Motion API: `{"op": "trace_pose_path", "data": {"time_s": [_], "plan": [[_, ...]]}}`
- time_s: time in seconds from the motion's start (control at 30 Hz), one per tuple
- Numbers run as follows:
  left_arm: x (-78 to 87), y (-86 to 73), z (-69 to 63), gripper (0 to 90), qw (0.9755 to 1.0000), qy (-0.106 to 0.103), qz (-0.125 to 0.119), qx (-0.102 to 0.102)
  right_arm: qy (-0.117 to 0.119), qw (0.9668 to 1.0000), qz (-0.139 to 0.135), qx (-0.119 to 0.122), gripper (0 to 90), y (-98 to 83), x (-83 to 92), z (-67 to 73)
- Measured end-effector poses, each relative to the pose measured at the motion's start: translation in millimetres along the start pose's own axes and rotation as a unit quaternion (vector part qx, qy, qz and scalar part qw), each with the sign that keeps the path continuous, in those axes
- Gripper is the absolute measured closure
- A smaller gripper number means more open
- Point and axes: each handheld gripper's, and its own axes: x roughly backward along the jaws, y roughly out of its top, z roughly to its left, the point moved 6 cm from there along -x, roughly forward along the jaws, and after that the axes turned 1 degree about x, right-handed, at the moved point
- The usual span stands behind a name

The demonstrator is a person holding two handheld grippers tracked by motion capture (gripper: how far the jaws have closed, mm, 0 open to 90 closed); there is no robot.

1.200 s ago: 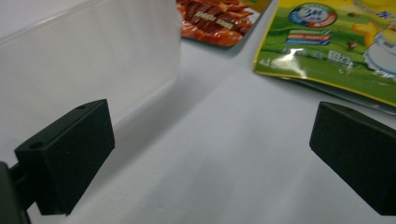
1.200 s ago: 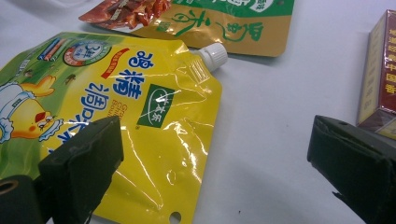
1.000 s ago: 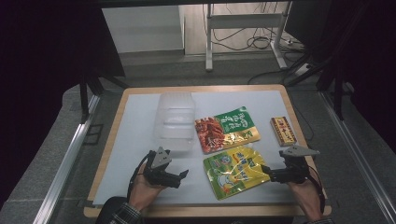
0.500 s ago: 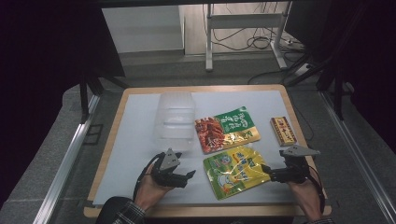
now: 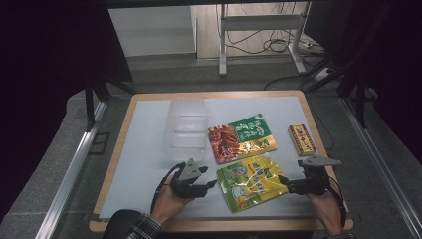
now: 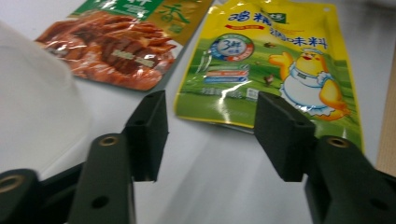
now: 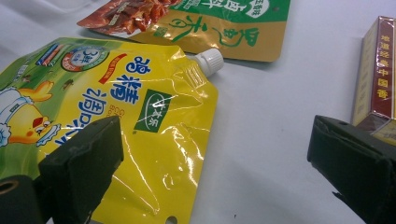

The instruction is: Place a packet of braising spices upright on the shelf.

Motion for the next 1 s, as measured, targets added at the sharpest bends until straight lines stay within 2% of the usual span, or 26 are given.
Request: {"op": "trace_pose_path", "data": {"time_s": [0.17, 0.37, 0.43, 0.7, 0.83, 0.9, 1.0], "plan": [[-11.3, 2.0, -10.8, 63.5, 0.9997, -0.012, 0.01, -0.016, 0.001, 1.0, 0.002, 0.0, 3.7, -0.2, -1.1, 0.0], [-23.7, 3.9, -20.7, 85.8, 0.9992, -0.03, 0.014, -0.021, 0.002, 1.0, 0.003, 0.0, 3.7, -0.4, -1.6, -0.2], [-27.8, 3.6, -22.5, 89.7, 0.9991, -0.033, 0.017, -0.022, 0.002, 1.0, 0.003, -0.001, 3.7, -0.4, -1.6, -0.2], [-45.2, 2.3, -30.6, 89.9, 0.998, -0.046, 0.028, -0.034, 0.003, 1.0, 0.005, -0.003, 3.7, -0.9, -2.9, -0.6], [-47.4, 2.2, -28.9, 89.9, 0.9977, -0.055, 0.027, -0.027, 0.006, 0.9999, 0.008, -0.003, 3.7, -1.3, -3.5, -0.5], [-48.8, 0.2, -28.3, 90.0, 0.9973, -0.058, 0.039, -0.024, 0.009, 0.9999, 0.008, -0.003, 3.7, -1.5, -3.9, 0.0], [-49.7, -2.0, -29.7, 90.0, 0.9967, -0.051, 0.052, -0.037, 0.014, 0.9999, 0.006, -0.004, 3.7, -1.0, -3.5, 0.8]]}}
